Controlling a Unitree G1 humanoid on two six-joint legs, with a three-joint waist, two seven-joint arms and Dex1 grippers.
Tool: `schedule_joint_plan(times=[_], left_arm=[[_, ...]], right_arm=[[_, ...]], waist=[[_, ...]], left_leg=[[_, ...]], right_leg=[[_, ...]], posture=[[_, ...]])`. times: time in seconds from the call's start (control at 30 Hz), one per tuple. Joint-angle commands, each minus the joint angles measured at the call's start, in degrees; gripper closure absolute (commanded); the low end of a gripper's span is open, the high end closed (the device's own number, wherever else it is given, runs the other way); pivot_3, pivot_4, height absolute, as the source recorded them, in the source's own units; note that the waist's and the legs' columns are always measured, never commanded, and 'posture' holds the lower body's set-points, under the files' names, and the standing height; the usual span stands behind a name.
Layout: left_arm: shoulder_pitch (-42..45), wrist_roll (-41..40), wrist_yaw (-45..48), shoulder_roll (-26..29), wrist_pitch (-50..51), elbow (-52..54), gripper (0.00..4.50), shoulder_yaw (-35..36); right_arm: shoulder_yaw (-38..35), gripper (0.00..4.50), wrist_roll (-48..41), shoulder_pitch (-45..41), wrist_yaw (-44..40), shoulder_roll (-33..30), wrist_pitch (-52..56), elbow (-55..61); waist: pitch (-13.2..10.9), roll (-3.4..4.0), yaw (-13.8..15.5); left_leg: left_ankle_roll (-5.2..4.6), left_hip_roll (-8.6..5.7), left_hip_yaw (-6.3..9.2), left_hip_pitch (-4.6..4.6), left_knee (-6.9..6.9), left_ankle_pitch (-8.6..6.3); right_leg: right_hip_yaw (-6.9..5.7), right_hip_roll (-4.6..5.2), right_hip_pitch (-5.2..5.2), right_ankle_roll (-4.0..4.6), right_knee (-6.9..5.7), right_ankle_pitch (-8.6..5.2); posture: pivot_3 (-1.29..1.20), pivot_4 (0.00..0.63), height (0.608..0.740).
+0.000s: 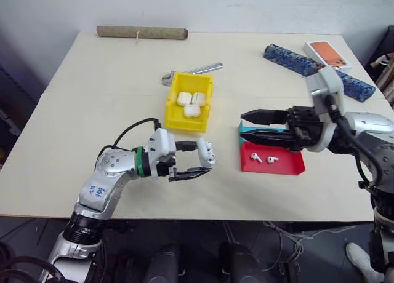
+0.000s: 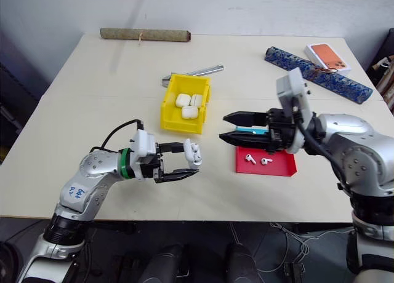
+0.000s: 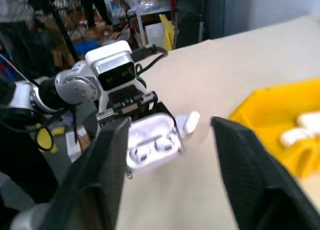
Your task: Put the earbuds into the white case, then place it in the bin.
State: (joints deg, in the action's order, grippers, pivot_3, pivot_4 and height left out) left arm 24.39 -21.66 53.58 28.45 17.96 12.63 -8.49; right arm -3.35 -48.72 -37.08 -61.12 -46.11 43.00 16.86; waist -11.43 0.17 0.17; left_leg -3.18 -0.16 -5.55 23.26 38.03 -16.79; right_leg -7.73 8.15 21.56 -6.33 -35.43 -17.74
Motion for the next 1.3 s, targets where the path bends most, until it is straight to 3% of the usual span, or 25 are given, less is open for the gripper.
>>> schedule_joint_plan(times=[0.03, 0.13, 0.17, 0.53, 0.8, 1.03, 1.23, 1.3], left_arm=[[2.5, 1.9, -1.1, 0.5, 2.8, 2.2, 1.76, -1.9], [3.3, 3.1, -1.3, 1.0, 4.4, 2.7, 1.76, -3.2], [3.3, 3.1, -1.7, 0.8, 5.1, 3.0, 1.76, -3.2], [3.1, 2.1, -3.3, -0.5, 7.6, 4.0, 1.76, -2.4], [2.2, 1.6, -3.6, -0.6, 7.7, 4.8, 1.76, -1.5], [0.7, 1.6, -3.9, -0.6, 6.5, 5.6, 1.76, -0.4], [-3.3, -0.8, -3.2, 1.5, 6.9, 8.1, 1.76, 3.9], [-4.9, -3.0, -2.4, 2.5, 7.2, 8.8, 1.76, 6.3]], right_arm=[[6.3, 3.28, 5.8, -3.3, -0.7, 2.7, -4.2, 3.3], [9.9, 4.31, 9.0, -5.4, -0.9, 4.4, -5.1, 4.0], [10.7, 4.45, 9.7, -5.7, -0.7, 4.8, -5.0, 4.2], [19.5, 4.45, 20.6, -8.6, -0.3, 3.9, -3.8, 4.7], [19.3, 4.45, 23.1, -7.4, -2.6, 1.7, -3.9, 4.0], [11.8, 4.45, 20.8, -2.2, -4.3, -0.1, -6.8, 1.6], [-7.5, 4.45, 10.5, 11.5, -0.2, 4.6, -8.9, 1.2], [-13.5, 4.09, 9.9, 17.3, 0.2, 5.4, -12.3, 0.5]], waist=[[0.0, 0.0, 0.1], [0.0, -0.01, 0.0], [0.0, -0.01, 0.0], [0.0, -0.03, 0.0], [0.0, -0.03, 0.0], [0.0, -0.07, 0.0], [0.0, -0.13, 0.8], [0.0, -0.13, 1.1]], left_leg=[[0.0, 0.0, 0.01, 0.01, 0.01, 0.0], [0.01, -0.01, 0.02, 0.02, 0.0, 0.0], [0.01, -0.01, 0.02, 0.02, 0.0, 0.0], [0.01, -0.02, 0.04, 0.02, 0.03, 0.0], [0.01, -0.02, 0.04, 0.02, 0.03, 0.0], [0.0, -0.03, 0.03, 0.02, 0.03, 0.0], [0.0, -0.03, 0.04, 0.02, 0.03, 0.0], [0.0, -0.03, 0.05, 0.0, 0.03, 0.0]], right_leg=[[0.0, 0.1, 0.0, 0.0, 0.01, 0.0], [-0.04, 0.15, 0.0, 0.0, 0.01, 0.0], [-0.04, 0.15, 0.0, 0.0, 0.01, 0.0], [-0.06, 0.16, -0.02, 0.0, 0.0, 0.0], [-0.06, 0.15, -0.02, 0.0, 0.0, 0.0], [-0.07, 0.16, -0.03, 0.0, 0.0, 0.0], [-0.07, 0.18, -0.07, -0.01, 0.02, 0.0], [-0.08, 0.17, -0.09, -0.01, 0.03, 0.01]], posture=[[0.0, 0.15, 0.74], [0.0, 0.15, 0.74], [0.0, 0.15, 0.74], [0.0, 0.15, 0.74], [0.0, 0.15, 0.74], [0.0, 0.15, 0.74], [0.0, 0.15, 0.74], [0.0, 0.15, 0.74]])
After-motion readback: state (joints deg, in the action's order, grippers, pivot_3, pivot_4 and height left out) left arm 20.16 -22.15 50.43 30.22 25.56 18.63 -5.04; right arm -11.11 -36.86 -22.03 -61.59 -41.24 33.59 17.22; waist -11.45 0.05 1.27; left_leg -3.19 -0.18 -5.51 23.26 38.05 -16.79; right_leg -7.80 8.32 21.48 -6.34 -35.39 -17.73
